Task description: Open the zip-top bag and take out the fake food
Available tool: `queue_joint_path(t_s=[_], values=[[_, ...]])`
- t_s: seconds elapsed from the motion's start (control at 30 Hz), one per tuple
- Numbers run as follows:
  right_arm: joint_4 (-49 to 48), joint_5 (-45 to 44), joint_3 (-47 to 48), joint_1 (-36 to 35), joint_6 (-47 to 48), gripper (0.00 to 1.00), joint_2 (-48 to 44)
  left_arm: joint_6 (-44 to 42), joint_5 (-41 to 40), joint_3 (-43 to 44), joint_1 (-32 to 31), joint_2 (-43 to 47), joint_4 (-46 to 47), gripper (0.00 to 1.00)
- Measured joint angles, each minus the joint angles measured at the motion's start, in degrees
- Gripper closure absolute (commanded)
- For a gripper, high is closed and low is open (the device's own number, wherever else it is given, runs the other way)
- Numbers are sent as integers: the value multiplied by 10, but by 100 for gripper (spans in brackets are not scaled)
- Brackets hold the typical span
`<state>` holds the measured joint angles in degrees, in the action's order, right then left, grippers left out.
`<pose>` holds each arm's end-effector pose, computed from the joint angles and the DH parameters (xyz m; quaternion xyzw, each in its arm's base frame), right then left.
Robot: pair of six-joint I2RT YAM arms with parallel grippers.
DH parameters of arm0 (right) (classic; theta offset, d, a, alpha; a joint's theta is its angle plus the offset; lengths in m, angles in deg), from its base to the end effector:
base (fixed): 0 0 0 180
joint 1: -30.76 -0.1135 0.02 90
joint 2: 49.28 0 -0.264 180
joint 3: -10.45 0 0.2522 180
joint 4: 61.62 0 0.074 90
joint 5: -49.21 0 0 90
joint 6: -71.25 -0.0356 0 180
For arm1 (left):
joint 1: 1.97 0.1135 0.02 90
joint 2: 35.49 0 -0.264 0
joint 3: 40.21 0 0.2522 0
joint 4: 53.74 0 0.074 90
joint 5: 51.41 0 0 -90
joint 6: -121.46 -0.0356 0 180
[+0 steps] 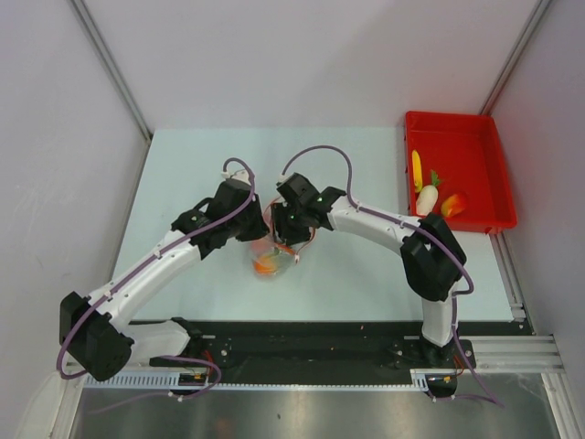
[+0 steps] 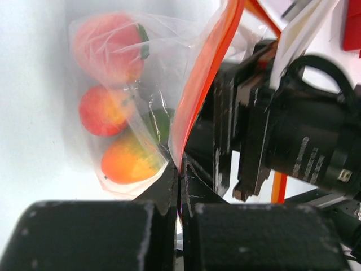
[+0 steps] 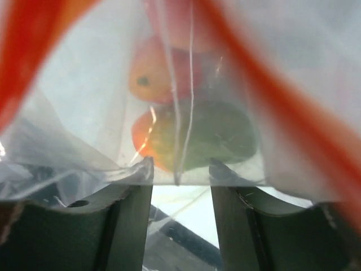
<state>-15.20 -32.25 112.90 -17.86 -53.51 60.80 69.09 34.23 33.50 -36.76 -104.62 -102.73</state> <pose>0.2768 0.3222 0.2396 -0.1373 0.9388 0.2576 0.1827 0.2114 -0.1436 0.3037 -0.0376 0.9206 -0.2004 0.3331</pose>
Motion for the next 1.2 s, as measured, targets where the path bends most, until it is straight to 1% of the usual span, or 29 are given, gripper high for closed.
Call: queue_joint_path(t_s=[0.07,0.17,0.23,0.37,0.47,0.73,0.9,1.0,1.03,1.1,1.13,1.2], values=[[5,6,-8,-5,4,45,0,1,0,-8,0,2,0,100],[21,15,-17,-19,14,38,0,4,1,-16,0,5,0,100],[28,18,-21,-24,18,32,1,5,1,-19,0,6,-2,100],[30,28,-33,-23,12,23,9,10,5,-24,0,7,0,100],[28,35,-36,-19,2,20,23,12,5,-28,0,7,0,100],[-17,52,-47,-15,-29,18,48,28,16,-46,0,10,16,100],[-53,58,-54,-1,-81,17,48,40,15,-55,-9,13,31,100],[-75,58,-54,12,-115,15,48,46,15,-56,-16,13,38,100],[-81,60,-54,17,-125,9,48,48,15,-56,-19,13,42,100],[-87,64,-55,23,-144,2,48,50,13,-56,-24,13,43,100],[-91,66,-56,26,-152,0,48,50,12,-56,-25,13,43,100],[-95,69,-57,30,-164,1,48,50,10,-56,-28,13,43,100]])
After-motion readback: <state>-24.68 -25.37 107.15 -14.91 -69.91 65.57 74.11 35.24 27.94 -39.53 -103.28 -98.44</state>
